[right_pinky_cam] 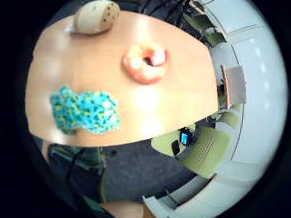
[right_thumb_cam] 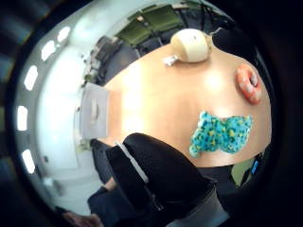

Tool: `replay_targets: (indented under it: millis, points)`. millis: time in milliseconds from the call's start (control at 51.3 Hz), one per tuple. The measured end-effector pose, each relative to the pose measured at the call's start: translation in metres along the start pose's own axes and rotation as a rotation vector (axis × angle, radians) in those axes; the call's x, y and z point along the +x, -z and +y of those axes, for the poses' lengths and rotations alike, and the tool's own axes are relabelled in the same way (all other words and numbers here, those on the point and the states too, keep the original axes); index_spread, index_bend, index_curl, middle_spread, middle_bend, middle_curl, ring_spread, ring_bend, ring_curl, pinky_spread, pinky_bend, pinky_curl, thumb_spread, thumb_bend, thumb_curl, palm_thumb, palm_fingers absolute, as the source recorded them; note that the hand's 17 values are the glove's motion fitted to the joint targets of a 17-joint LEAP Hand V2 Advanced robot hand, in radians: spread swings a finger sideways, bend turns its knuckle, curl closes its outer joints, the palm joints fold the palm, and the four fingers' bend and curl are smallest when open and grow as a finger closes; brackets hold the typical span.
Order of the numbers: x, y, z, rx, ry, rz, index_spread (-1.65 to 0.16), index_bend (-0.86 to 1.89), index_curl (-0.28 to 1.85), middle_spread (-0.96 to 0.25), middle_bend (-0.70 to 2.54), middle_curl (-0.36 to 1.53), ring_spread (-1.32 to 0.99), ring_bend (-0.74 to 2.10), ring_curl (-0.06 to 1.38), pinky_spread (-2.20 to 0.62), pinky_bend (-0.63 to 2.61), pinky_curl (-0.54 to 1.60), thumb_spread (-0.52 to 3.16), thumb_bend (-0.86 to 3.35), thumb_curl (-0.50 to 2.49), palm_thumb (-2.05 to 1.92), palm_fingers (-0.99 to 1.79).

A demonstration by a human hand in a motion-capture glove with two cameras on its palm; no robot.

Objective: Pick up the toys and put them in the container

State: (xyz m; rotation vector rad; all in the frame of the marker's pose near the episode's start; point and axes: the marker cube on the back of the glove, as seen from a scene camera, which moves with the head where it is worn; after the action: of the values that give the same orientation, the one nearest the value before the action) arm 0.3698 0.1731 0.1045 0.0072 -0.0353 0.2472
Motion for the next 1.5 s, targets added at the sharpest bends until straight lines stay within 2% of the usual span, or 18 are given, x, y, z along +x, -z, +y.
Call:
replay_targets:
  millis: [59, 156, 312, 410, 605, 702, 780, 819, 917, 1054, 1190, 1229, 1307, 1327, 1405, 1463, 1502]
  points:
    - [0.004, -0.021, -0.002, 0.033, -0.134, 0.008, -0.29, 0.41, 0.48, -0.16, 0.24, 0.37, -0.39, 0.15, 0.19, -0.12, 0.23, 0.33, 1.00, -0.11, 0.06, -0.16, 0.09]
    - [0.014, -0.054, 0.014, -0.090, -0.028, 0.012, -0.29, 0.44, 0.49, -0.16, 0.23, 0.37, -0.38, 0.13, 0.17, -0.12, 0.26, 0.34, 0.99, -0.11, 0.06, -0.17, 0.05]
    - [0.028, -0.095, 0.020, -0.182, -0.064, 0.034, -0.30, 0.49, 0.51, -0.16, 0.22, 0.39, -0.36, 0.13, 0.16, -0.11, 0.27, 0.35, 0.95, -0.12, 0.07, -0.17, 0.01]
    - [0.028, -0.104, 0.027, -0.206, -0.072, 0.033, -0.33, 0.61, 0.54, -0.14, 0.18, 0.38, -0.32, 0.10, 0.14, -0.07, 0.28, 0.36, 0.92, -0.11, 0.08, -0.16, -0.02]
    - [0.029, -0.105, 0.038, -0.236, -0.063, 0.013, -0.34, 0.90, 0.61, -0.08, 0.11, 0.31, -0.19, 0.07, 0.07, 0.02, 0.68, 0.45, 0.89, -0.05, 0.15, -0.04, 0.00]
    - [0.035, -0.101, 0.036, -0.230, -0.059, 0.002, -0.33, 1.06, 0.66, -0.06, 0.16, 0.31, -0.15, 0.10, 0.05, 0.03, 0.77, 0.47, 0.92, -0.02, 0.18, 0.01, 0.06]
    - [0.036, -0.098, 0.041, -0.221, -0.072, -0.005, -0.32, 1.09, 0.68, -0.07, 0.20, 0.31, -0.16, 0.20, 0.06, 0.02, 0.78, 0.46, 0.99, 0.03, 0.21, 0.11, 0.20]
    - [0.037, -0.096, 0.044, -0.208, -0.078, 0.001, -0.31, 1.08, 0.70, -0.09, 0.23, 0.33, -0.19, 0.32, 0.09, 0.01, 0.76, 0.45, 1.06, 0.11, 0.24, 0.24, 0.34]
    - [0.043, -0.093, 0.043, -0.159, -0.076, 0.080, -0.31, 1.04, 0.74, -0.12, 0.26, 0.35, -0.24, 0.47, 0.14, -0.03, 0.71, 0.44, 1.16, 0.20, 0.29, 0.40, 0.41]
    - [0.050, -0.087, 0.033, -0.101, -0.035, 0.225, -0.31, 0.83, 0.78, -0.18, 0.33, 0.39, -0.34, 0.77, 0.24, -0.14, 0.74, 0.43, 1.23, 0.32, 0.38, 0.60, 0.51]
    - [0.061, -0.081, 0.010, -0.084, -0.053, 0.303, -0.33, 0.57, 0.79, -0.26, 0.40, 0.42, -0.44, 0.96, 0.30, -0.29, 0.92, 0.44, 1.14, 0.30, 0.45, 0.64, 0.76]
    - [0.062, -0.080, 0.004, -0.070, -0.084, 0.309, -0.34, 0.52, 0.81, -0.29, 0.44, 0.44, -0.44, 1.00, 0.32, -0.34, 0.93, 0.43, 1.10, 0.29, 0.47, 0.65, 0.83]
    - [0.058, -0.073, -0.020, 0.109, -0.308, 0.281, -0.36, 0.44, 0.85, -0.33, 0.54, 0.48, -0.45, 1.04, 0.34, -0.38, 0.92, 0.43, 1.04, 0.28, 0.51, 0.66, 0.91]
    - [0.055, -0.068, -0.022, 0.111, -0.311, 0.263, -0.37, 0.44, 0.87, -0.34, 0.54, 0.48, -0.45, 1.04, 0.35, -0.39, 0.92, 0.43, 1.02, 0.28, 0.52, 0.67, 0.92]
    - [0.046, -0.037, -0.020, -0.034, -0.116, 0.187, -0.38, 0.40, 0.93, -0.37, 0.58, 0.51, -0.46, 1.07, 0.37, -0.43, 0.91, 0.42, 0.95, 0.27, 0.57, 0.68, 0.97]
    - [0.034, -0.018, -0.030, 0.013, -0.183, 0.157, -0.40, 0.37, 0.98, -0.38, 0.61, 0.52, -0.46, 1.08, 0.39, -0.44, 0.91, 0.41, 0.90, 0.26, 0.60, 0.69, 0.99]
    - [0.025, -0.003, -0.029, -0.003, -0.160, 0.134, -0.41, 0.35, 1.01, -0.39, 0.62, 0.53, -0.46, 1.07, 0.39, -0.45, 0.91, 0.41, 0.87, 0.25, 0.61, 0.69, 0.99]
